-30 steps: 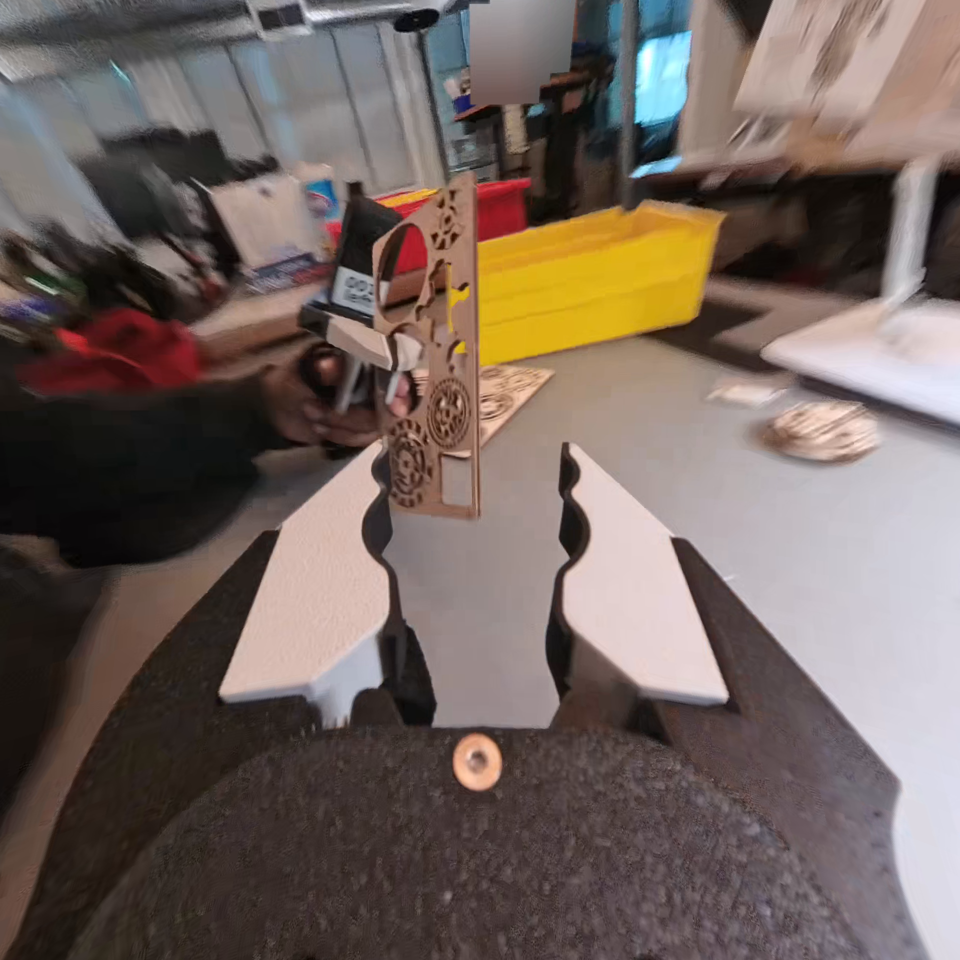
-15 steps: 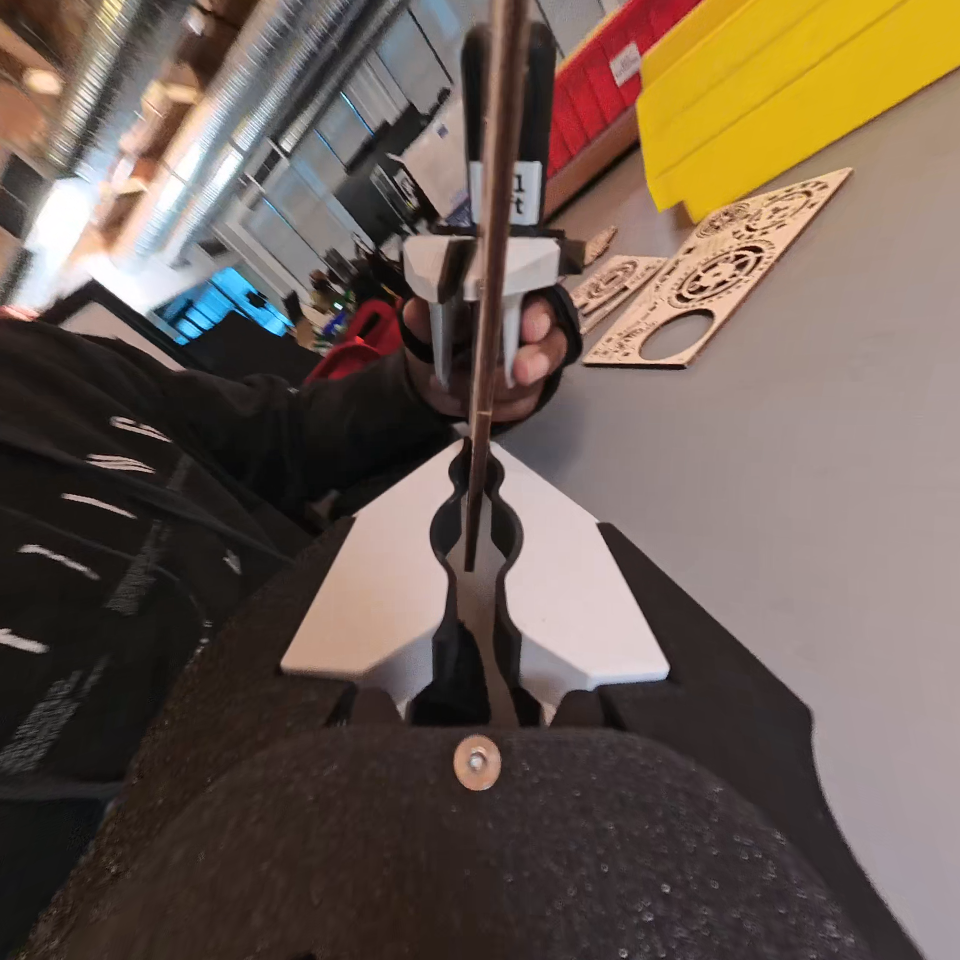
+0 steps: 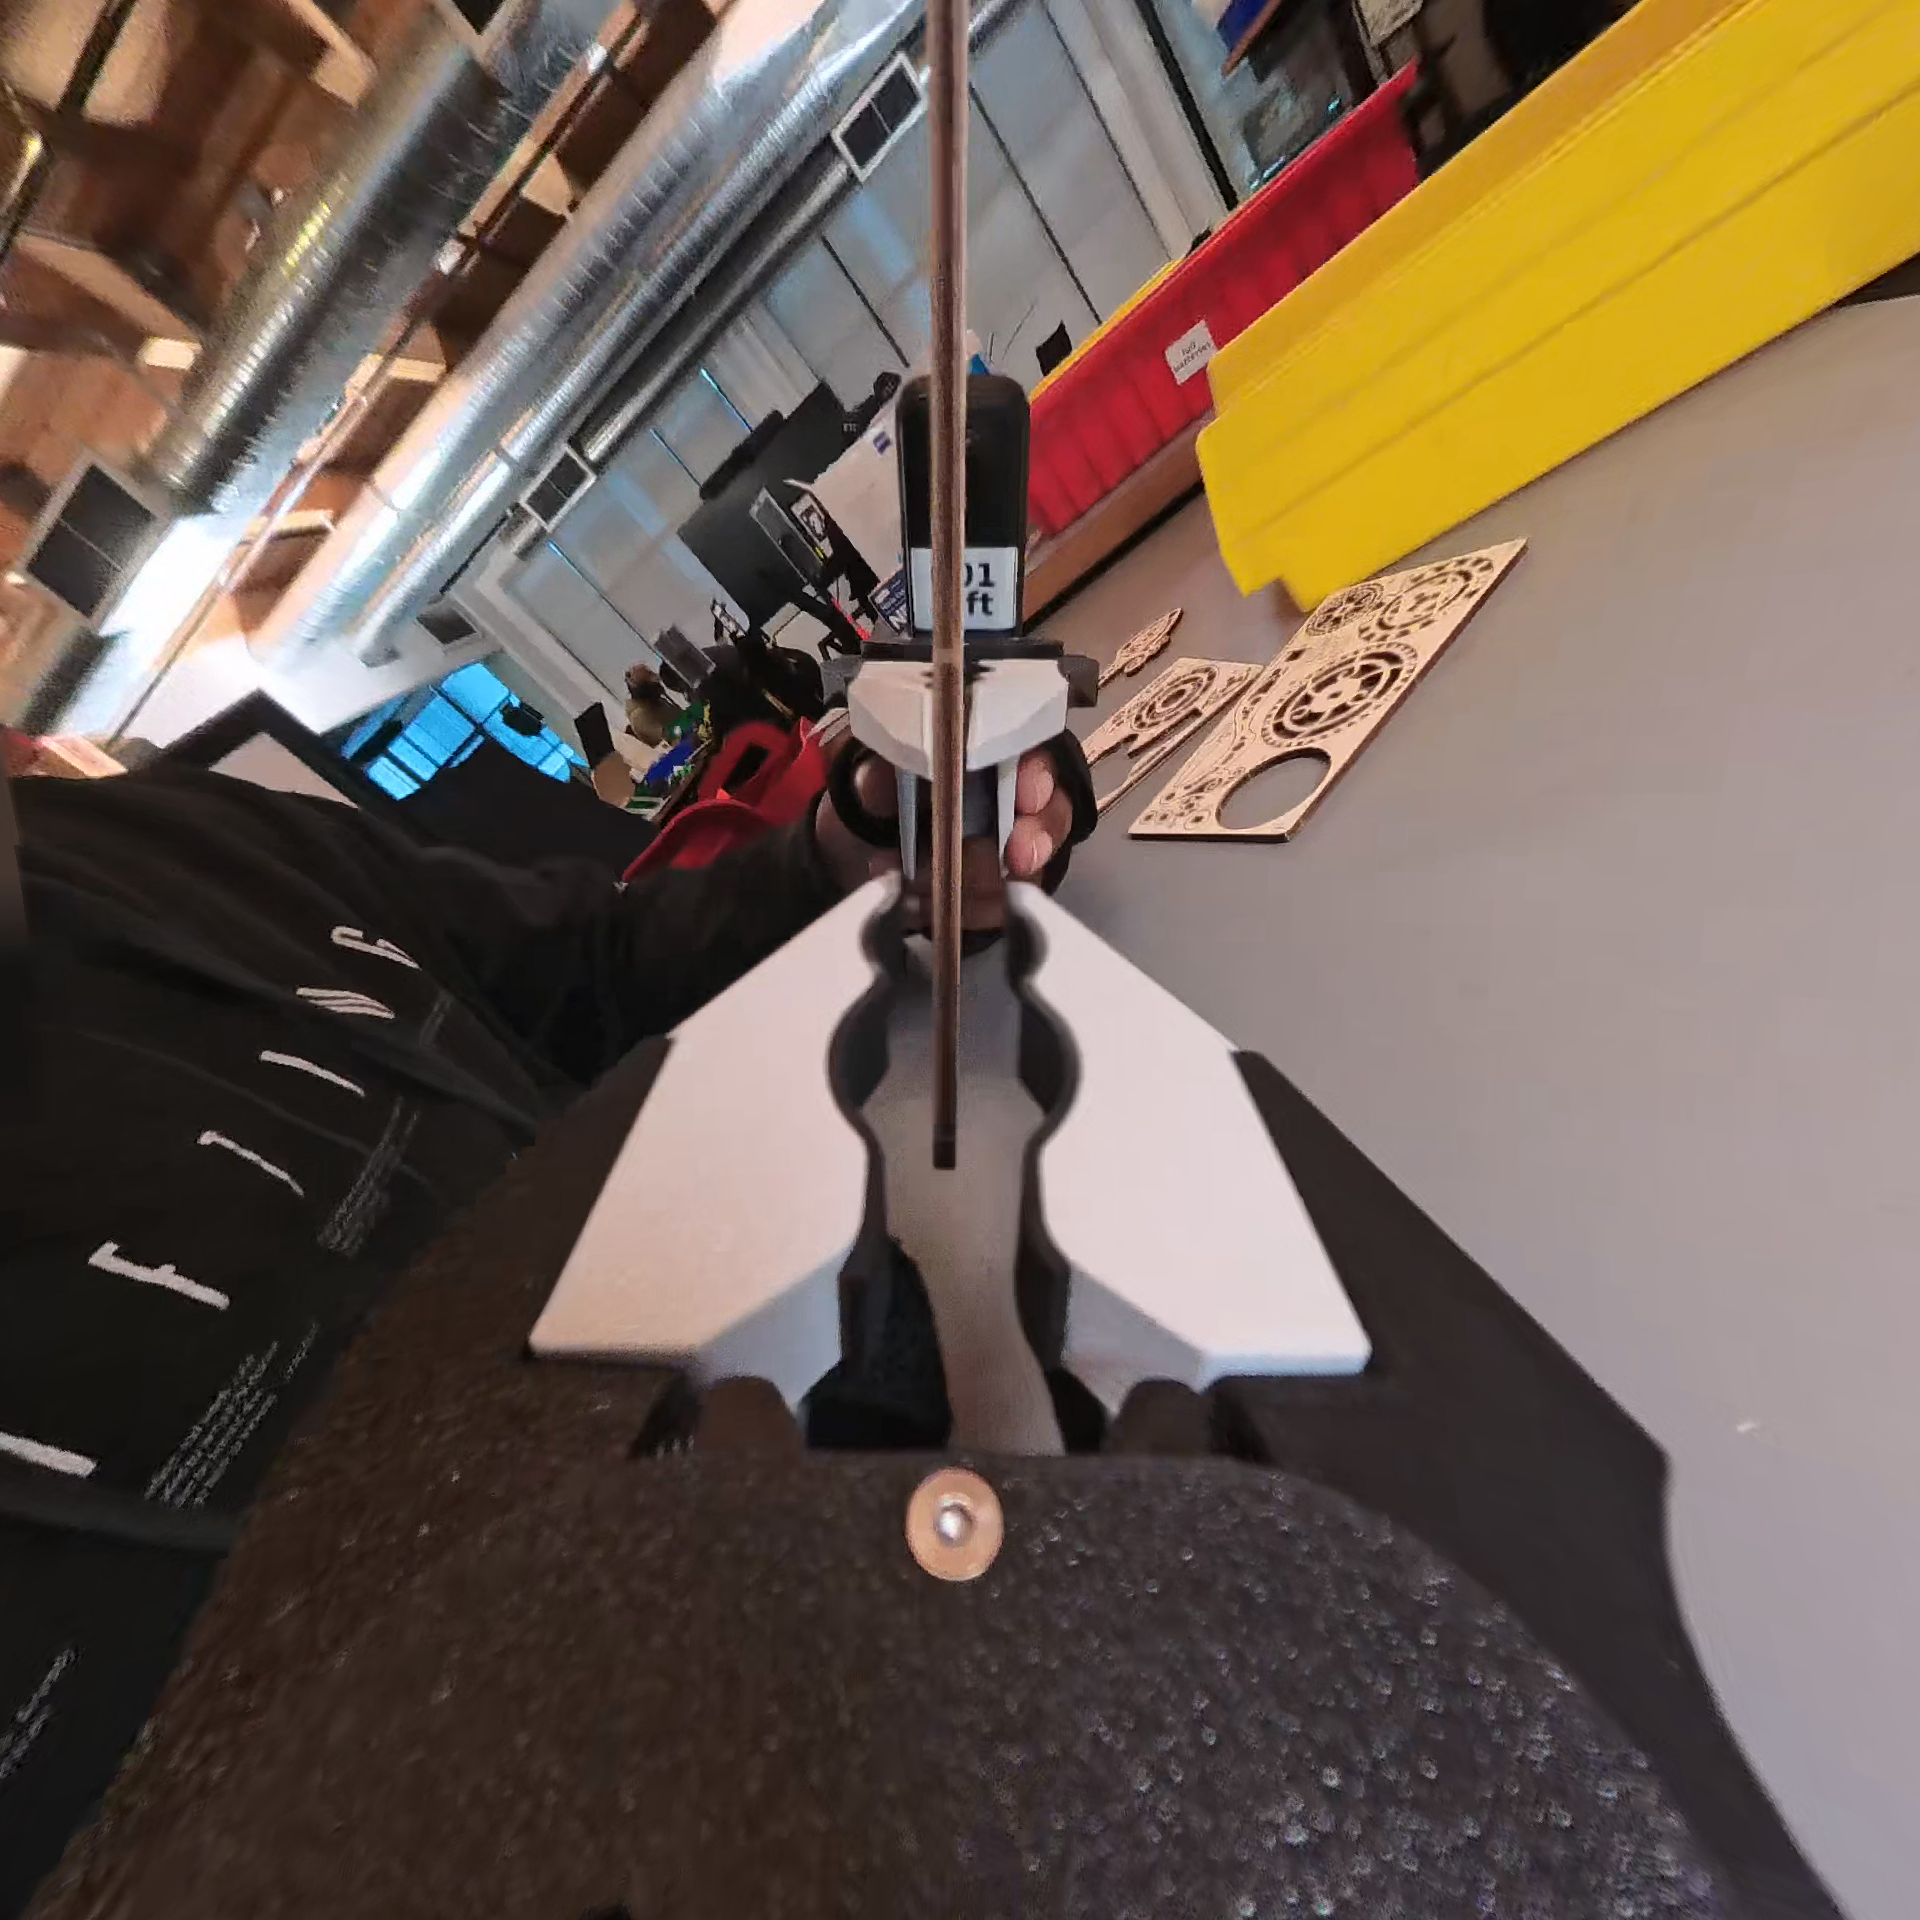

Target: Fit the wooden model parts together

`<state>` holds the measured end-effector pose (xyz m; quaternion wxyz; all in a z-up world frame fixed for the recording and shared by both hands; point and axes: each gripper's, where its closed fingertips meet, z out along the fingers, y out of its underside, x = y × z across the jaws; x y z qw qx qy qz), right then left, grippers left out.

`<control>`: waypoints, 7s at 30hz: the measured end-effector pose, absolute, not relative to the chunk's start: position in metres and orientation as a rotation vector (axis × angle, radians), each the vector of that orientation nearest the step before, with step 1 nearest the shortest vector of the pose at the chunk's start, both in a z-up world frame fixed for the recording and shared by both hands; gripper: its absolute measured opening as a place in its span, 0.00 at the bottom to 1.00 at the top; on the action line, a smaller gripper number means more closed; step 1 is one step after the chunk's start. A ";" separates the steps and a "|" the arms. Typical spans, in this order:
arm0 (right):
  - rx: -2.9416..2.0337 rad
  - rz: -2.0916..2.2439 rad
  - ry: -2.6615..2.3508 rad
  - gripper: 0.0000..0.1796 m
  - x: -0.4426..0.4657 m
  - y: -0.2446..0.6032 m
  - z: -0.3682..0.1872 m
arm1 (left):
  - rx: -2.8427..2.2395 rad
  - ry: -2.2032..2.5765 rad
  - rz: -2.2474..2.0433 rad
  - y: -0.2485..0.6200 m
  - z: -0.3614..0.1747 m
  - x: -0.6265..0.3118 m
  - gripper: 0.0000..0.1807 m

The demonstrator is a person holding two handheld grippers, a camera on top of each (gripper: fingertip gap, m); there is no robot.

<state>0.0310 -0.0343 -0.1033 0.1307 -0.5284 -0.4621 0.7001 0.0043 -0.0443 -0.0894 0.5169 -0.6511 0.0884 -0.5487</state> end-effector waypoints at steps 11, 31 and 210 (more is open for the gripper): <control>-1.557 1.964 -1.192 0.01 0.011 -0.041 -0.104 | -1.474 0.017 -1.320 -0.034 -0.088 0.007 0.00; -1.630 1.894 -1.252 0.01 0.012 -0.043 -0.115 | -1.525 -0.009 -1.367 -0.036 -0.097 0.009 0.00; -1.542 0.643 -2.092 0.28 0.017 -0.035 -0.210 | -1.542 -0.054 -1.272 -0.033 -0.101 -0.029 0.01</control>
